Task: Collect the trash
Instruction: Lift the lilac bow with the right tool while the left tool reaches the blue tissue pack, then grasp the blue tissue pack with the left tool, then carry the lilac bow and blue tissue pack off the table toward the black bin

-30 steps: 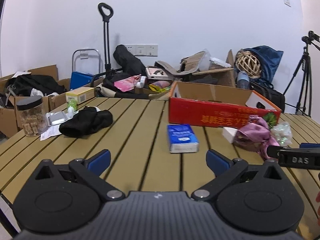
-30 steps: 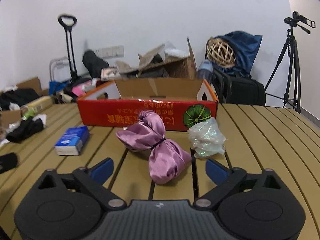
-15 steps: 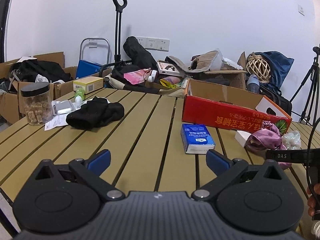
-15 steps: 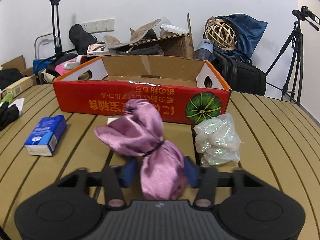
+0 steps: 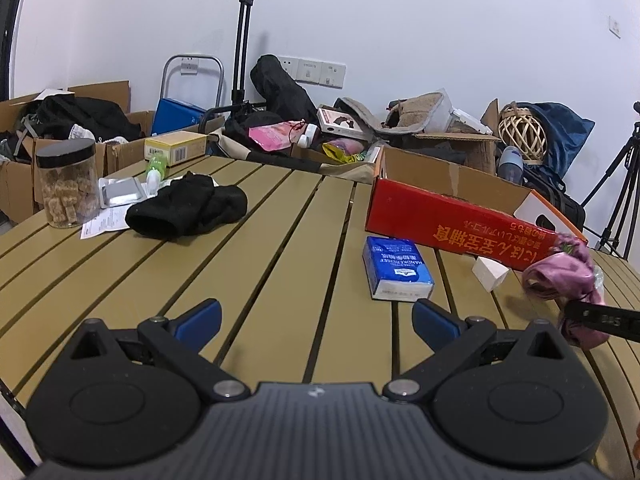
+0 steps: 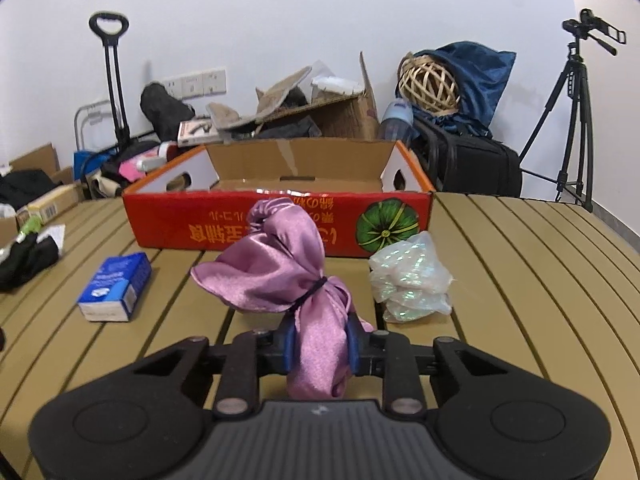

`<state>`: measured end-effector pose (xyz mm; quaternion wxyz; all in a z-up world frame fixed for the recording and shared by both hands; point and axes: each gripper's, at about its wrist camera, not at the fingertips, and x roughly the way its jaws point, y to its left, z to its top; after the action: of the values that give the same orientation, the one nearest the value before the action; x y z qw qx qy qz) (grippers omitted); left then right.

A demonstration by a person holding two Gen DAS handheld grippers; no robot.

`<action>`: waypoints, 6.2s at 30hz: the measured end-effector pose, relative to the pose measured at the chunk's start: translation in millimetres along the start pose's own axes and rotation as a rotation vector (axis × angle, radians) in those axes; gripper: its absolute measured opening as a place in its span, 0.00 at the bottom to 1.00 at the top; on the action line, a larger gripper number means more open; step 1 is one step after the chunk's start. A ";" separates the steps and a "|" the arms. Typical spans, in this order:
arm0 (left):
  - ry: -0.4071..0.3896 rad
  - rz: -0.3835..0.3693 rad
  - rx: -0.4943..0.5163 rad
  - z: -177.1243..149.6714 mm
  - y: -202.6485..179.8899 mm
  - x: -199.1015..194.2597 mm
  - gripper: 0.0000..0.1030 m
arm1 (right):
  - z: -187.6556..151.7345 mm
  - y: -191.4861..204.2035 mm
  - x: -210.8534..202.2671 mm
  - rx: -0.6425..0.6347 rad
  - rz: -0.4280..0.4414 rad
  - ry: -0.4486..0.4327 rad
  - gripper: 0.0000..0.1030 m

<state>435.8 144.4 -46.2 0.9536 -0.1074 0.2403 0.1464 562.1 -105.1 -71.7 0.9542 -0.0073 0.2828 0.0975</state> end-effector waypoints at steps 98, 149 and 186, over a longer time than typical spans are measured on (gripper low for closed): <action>0.035 0.066 0.120 15.6 -54.3 -49.9 0.51 | -76.4 -106.7 -142.6 0.234 -0.025 -0.281 0.23; 0.000 -0.113 0.140 -125.5 -0.4 -254.7 0.51 | -252.2 -39.1 -276.5 -0.024 0.091 -0.041 0.23; 0.281 -0.113 0.223 -257.6 42.4 -250.5 0.51 | -341.2 -7.7 -267.7 -0.065 0.153 0.342 0.23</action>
<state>100.9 56.1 -151.2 0.9234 -0.0337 0.3792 0.0484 160.2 -184.9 -213.7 0.8814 -0.0328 0.4371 0.1763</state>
